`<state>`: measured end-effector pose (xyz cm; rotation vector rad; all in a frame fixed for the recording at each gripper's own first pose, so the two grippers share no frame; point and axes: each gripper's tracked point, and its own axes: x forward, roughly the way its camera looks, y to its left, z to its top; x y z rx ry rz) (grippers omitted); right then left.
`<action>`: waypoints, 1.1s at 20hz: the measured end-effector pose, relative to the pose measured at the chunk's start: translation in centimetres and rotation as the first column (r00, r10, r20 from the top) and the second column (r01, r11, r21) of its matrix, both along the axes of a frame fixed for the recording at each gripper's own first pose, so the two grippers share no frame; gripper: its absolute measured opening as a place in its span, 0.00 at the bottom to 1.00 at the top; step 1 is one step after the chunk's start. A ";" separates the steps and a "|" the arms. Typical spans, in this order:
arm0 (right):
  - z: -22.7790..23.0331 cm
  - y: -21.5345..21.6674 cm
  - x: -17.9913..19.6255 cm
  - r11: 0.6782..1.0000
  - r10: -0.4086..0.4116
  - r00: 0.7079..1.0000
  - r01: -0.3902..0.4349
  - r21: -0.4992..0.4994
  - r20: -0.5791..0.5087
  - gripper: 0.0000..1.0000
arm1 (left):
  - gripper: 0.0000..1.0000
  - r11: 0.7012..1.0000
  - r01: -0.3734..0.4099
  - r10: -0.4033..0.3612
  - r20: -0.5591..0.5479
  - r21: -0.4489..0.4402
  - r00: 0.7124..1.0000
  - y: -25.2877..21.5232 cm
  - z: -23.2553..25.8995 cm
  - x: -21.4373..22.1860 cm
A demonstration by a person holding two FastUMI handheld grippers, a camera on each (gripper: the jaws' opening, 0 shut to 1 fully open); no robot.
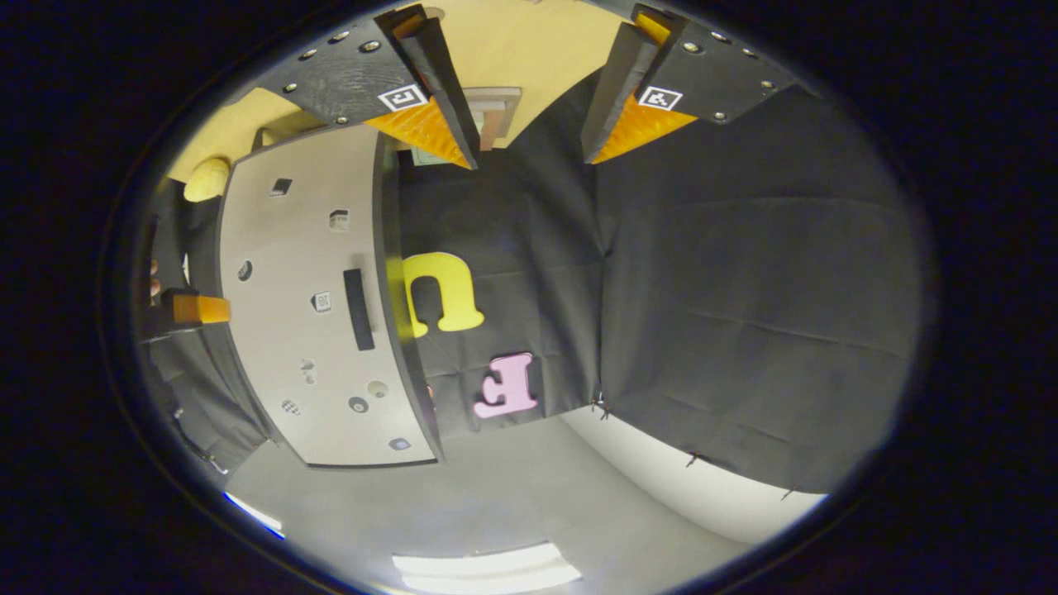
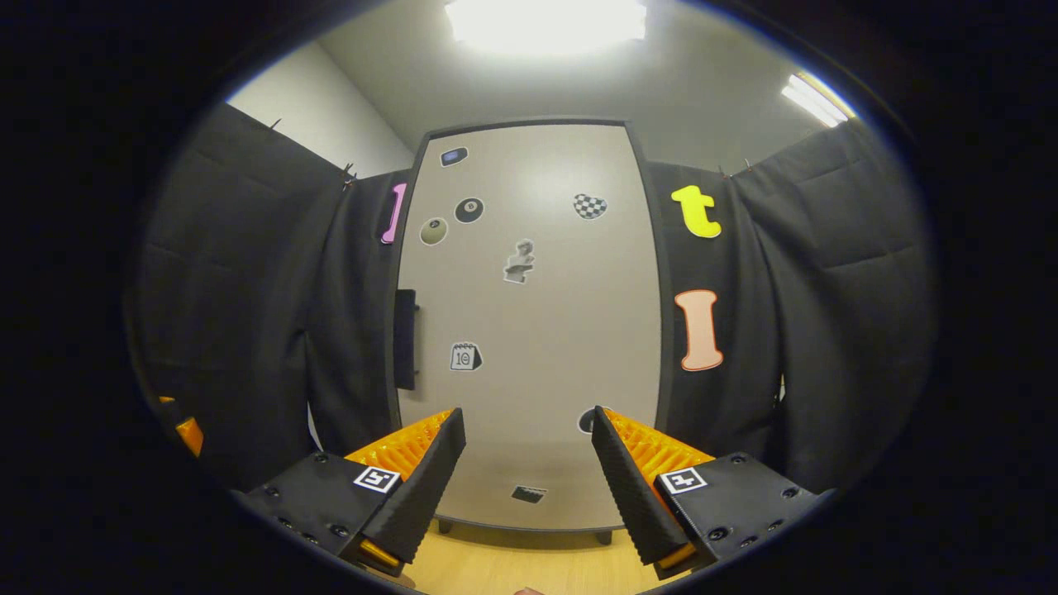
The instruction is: Open the cabinet door with the right hand, grasp the bottle in the cabinet with the left hand and place it on the coaster, then close the cabinet door with the right hand.
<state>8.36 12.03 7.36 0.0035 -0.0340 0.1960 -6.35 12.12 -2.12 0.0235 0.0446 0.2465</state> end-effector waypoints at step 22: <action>4.0 15.1 10.5 0.997 0.071 0.997 -0.071 -0.019 -0.025 0.98 | 0.74 0.967 -0.254 0.253 -0.075 0.000 0.965 15.9 -4.5 -6.6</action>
